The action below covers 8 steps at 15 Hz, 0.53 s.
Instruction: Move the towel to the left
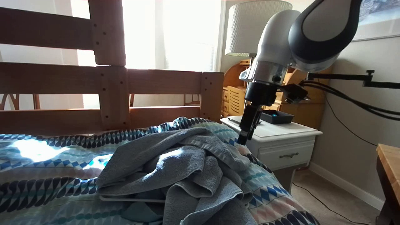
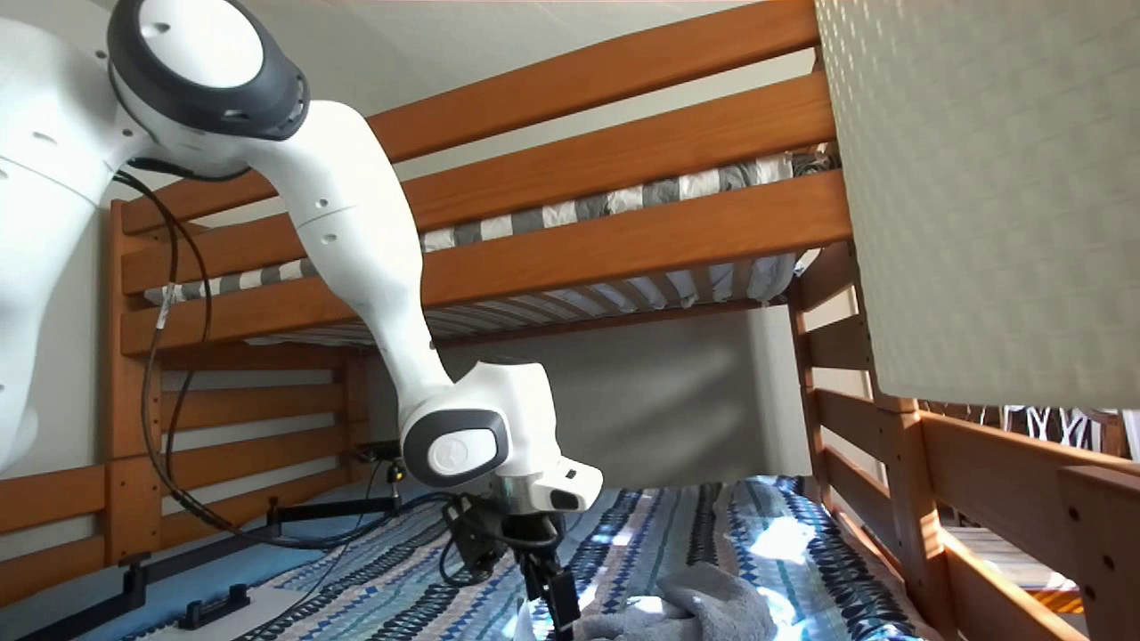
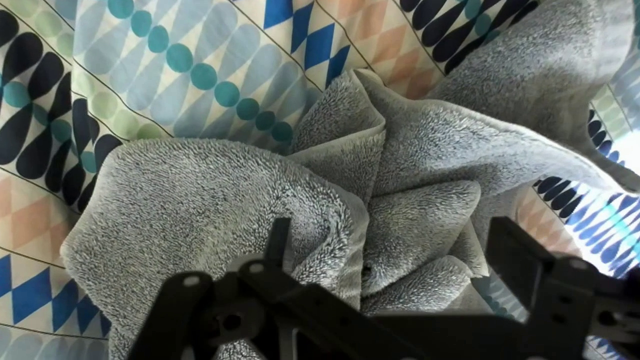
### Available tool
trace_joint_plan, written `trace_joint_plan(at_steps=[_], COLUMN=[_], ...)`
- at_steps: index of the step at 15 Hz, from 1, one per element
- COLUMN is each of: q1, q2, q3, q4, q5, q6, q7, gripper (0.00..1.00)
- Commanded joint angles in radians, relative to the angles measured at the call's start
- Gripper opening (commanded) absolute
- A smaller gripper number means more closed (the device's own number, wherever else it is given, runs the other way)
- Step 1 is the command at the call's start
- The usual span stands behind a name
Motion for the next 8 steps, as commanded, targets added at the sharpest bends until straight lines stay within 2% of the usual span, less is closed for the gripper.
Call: trace_joint_plan(at_steps=[1,3,8], q1=[0.004,0.02,0.024], q2=[0.101,0.133,0.197], q3=[-0.026,-0.048,-0.047], q4=[0.097,0.129,0.192], q5=[-0.061,-0.061,-0.038], q6=[0.024,0.035,0.06], q7=[0.079,0.143,0.242], gripper=[1.0,1.0,1.0])
